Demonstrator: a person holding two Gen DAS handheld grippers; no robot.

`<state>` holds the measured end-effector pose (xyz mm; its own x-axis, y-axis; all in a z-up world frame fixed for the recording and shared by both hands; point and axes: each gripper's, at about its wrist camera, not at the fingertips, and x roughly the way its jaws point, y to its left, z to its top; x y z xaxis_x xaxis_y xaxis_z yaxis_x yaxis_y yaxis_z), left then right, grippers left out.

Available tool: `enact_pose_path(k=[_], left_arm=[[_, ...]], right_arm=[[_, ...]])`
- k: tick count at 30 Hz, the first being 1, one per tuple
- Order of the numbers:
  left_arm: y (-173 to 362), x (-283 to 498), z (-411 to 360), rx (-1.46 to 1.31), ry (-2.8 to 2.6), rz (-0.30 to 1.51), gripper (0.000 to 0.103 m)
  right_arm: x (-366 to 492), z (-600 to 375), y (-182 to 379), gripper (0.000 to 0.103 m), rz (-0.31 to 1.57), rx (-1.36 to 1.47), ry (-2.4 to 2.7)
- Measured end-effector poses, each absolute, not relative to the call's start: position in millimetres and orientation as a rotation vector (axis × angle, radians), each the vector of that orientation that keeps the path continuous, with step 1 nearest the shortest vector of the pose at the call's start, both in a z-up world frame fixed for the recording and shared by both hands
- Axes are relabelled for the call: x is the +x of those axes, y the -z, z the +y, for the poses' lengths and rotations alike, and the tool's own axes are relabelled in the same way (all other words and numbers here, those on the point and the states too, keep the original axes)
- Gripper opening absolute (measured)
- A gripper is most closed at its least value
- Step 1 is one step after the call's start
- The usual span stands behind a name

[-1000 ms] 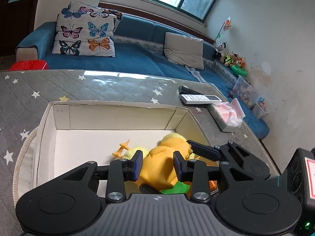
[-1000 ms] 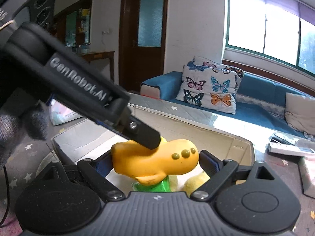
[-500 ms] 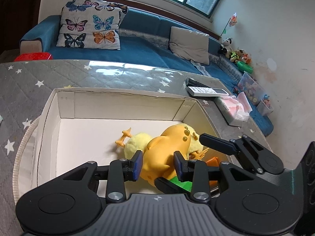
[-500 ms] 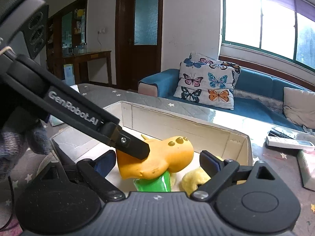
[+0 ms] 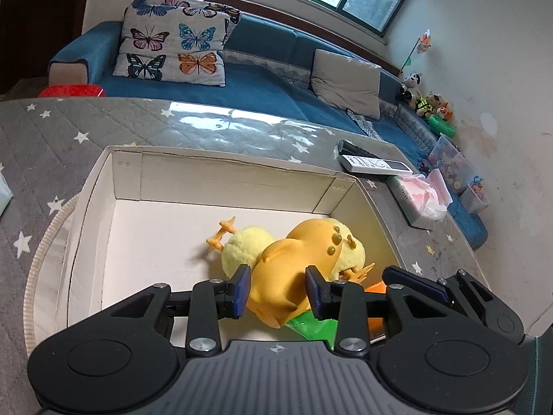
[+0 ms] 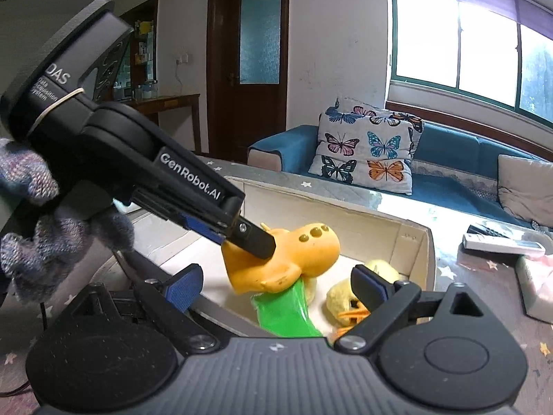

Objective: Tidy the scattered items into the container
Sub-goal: 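Lift the yellow rubber duck into the box and open the left tool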

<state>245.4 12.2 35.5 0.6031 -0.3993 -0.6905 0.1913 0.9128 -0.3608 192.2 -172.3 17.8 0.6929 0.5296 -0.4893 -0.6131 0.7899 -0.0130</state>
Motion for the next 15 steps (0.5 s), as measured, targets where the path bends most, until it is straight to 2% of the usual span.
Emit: enact_pose_path(k=[15], left_arm=[[-56,195,11,-0.239,0.338,0.758,0.037]], right_arm=[[171,-182,-19,0.103,0.508,-0.146,-0.653]])
